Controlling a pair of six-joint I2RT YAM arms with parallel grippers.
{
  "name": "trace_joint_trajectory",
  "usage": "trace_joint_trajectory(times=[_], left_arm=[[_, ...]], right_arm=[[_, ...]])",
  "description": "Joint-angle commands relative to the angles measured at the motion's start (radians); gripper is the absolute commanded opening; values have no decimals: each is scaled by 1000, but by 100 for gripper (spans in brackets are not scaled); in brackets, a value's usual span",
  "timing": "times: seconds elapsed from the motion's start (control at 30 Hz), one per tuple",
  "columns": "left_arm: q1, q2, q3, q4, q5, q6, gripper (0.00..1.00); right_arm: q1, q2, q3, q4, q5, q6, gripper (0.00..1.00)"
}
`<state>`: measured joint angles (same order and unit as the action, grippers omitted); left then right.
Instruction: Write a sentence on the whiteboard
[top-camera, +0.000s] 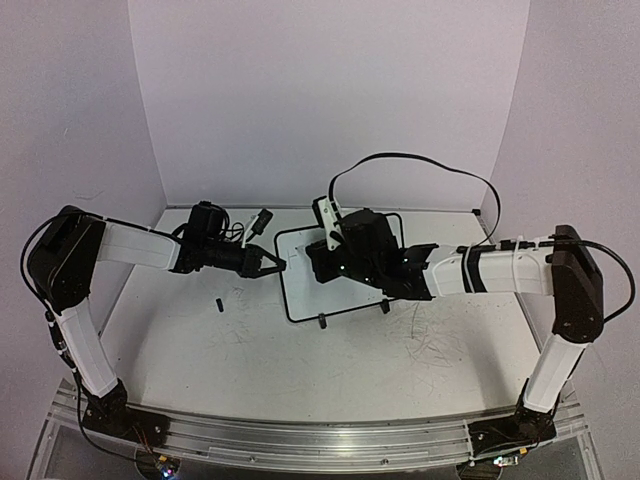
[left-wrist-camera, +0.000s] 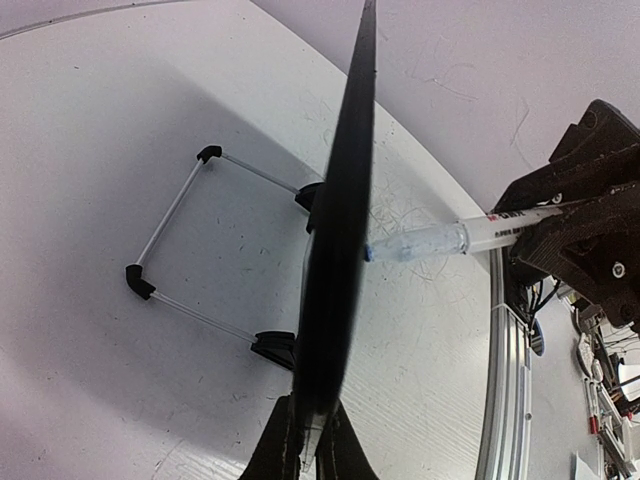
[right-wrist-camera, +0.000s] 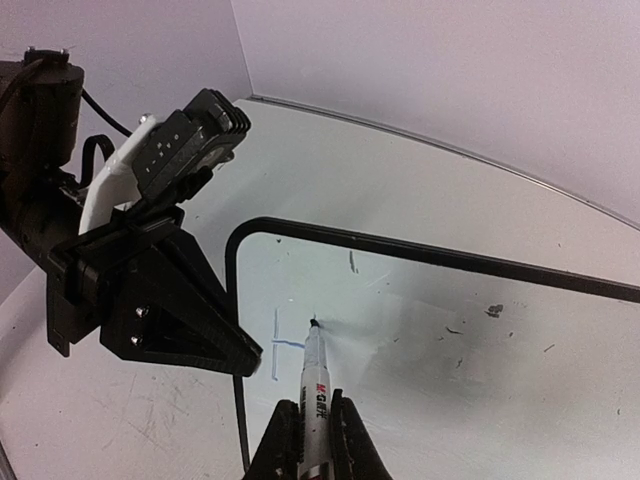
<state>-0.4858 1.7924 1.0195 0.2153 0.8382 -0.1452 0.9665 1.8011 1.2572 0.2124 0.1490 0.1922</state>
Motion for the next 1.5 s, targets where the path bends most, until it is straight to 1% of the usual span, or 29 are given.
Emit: trace_joint_trajectory(times=[0.0, 1.07, 1.33, 1.47], left_arm=[[6, -47, 9, -63, -19, 7, 0], [6, -49, 7, -63, -18, 6, 0], [5, -50, 7, -63, -18, 6, 0], [6, -49, 5, -63, -19, 4, 0]], right_arm=[[-1, 9, 15, -1, 21, 16, 0], [11, -19, -74, -13, 21, 69, 0], [12, -18, -63, -13, 17, 67, 0], [12, -68, -63, -10, 1, 76, 0]])
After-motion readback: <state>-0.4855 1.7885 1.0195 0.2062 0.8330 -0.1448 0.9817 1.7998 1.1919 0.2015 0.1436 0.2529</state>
